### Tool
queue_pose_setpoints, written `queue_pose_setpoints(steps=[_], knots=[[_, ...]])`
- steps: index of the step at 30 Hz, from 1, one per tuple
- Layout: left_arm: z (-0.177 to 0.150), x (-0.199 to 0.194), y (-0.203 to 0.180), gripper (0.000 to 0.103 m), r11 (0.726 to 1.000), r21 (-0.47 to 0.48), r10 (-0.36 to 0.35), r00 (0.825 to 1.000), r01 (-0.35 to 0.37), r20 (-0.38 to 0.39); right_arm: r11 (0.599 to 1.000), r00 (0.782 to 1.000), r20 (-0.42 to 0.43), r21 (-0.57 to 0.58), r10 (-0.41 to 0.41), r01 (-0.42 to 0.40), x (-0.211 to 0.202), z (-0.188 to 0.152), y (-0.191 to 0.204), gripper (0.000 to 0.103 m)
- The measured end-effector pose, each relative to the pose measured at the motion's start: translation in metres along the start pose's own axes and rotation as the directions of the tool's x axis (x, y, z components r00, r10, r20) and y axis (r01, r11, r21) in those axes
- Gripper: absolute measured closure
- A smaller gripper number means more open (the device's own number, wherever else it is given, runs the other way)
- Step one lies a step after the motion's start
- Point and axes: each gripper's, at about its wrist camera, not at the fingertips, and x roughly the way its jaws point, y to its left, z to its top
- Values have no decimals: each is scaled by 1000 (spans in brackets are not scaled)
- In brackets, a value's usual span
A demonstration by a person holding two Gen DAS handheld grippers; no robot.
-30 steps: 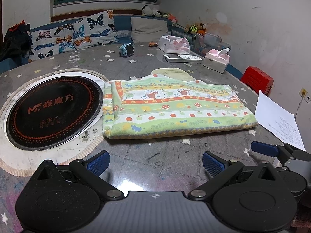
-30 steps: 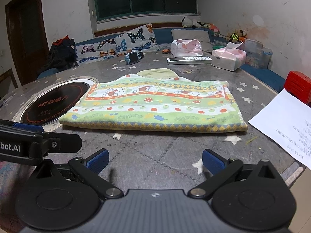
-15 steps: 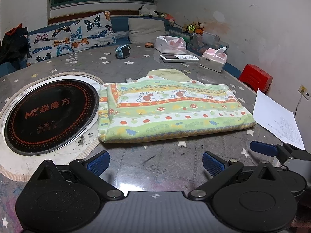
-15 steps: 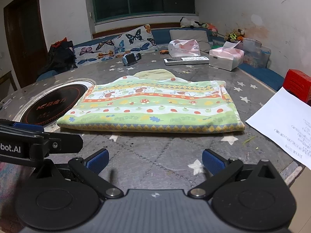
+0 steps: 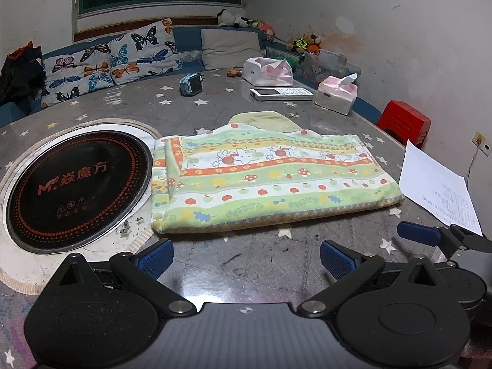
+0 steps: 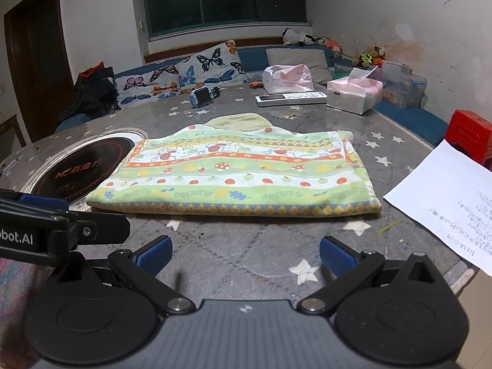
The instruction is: Fold clothes
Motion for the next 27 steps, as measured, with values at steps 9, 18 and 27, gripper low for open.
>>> queue_pose_setpoints(steps=[9, 18, 27], knots=[[2, 2, 1, 0, 1000, -1, 2, 1000, -2, -6, 1000, 1000, -3, -3, 1, -1, 2, 2, -1, 0], [4, 5, 1, 0, 1000, -2, 4, 1000, -4, -12, 1000, 1000, -8, -4, 4, -4, 6, 5, -1, 0], [7, 7, 2, 0, 1000, -5, 7, 1000, -8, -13, 1000, 1000, -9, -3, 5, -5, 9, 7, -1, 0]])
